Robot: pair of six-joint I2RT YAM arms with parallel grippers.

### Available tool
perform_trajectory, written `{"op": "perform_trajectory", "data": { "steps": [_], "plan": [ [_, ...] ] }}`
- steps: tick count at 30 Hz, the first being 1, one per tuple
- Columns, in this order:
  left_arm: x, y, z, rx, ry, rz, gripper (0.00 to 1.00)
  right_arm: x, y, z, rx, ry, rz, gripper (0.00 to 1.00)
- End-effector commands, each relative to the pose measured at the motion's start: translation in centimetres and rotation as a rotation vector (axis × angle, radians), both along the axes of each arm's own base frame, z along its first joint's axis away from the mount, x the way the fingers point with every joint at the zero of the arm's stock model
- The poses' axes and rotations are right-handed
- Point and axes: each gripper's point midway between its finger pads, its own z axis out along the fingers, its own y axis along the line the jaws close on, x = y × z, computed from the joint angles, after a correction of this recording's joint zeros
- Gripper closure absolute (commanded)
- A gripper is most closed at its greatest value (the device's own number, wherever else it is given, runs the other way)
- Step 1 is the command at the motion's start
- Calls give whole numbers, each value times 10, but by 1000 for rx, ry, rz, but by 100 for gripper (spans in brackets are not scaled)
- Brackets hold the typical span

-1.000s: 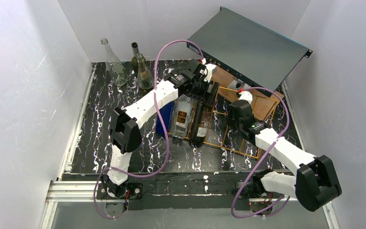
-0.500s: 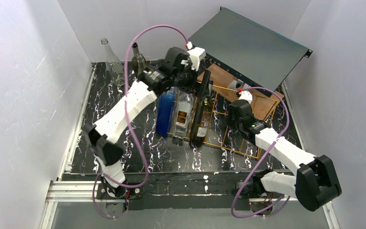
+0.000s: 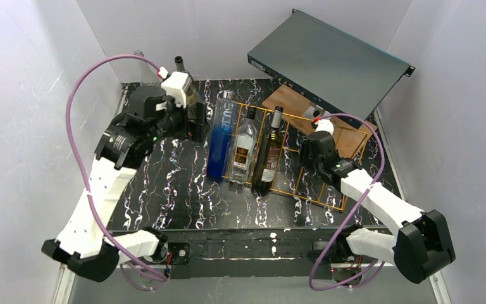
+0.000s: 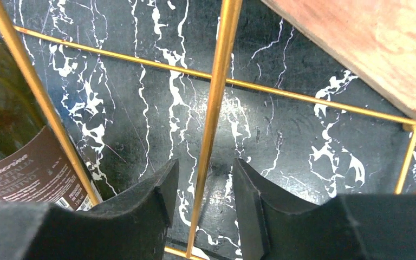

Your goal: Put the wine bottle on the wine rack

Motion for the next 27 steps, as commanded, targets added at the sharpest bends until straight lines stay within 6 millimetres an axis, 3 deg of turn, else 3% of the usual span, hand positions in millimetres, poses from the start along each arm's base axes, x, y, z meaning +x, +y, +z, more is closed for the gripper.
{"op": "perform_trajectory", "data": {
  "steps": [1,5,12,21,24,27],
  "plan": [
    [-12,41,-8,77,-36,101,2,7,3,43,13,-85,19,48],
    [-9,62,-11,123,-51,181,2,2,9,59,51,-107,57,38],
    [48,85,-11,77,-52,343,2,-5,11,91,91,-142,89,7],
    [131,83,9,-70,-208,417,2,-15,4,123,67,-169,107,2],
    [148,86,9,-66,-221,452,2,-19,2,129,78,-180,106,2],
    [153,87,1,-70,-197,469,2,-21,6,139,103,-197,128,2]
  ]
}}
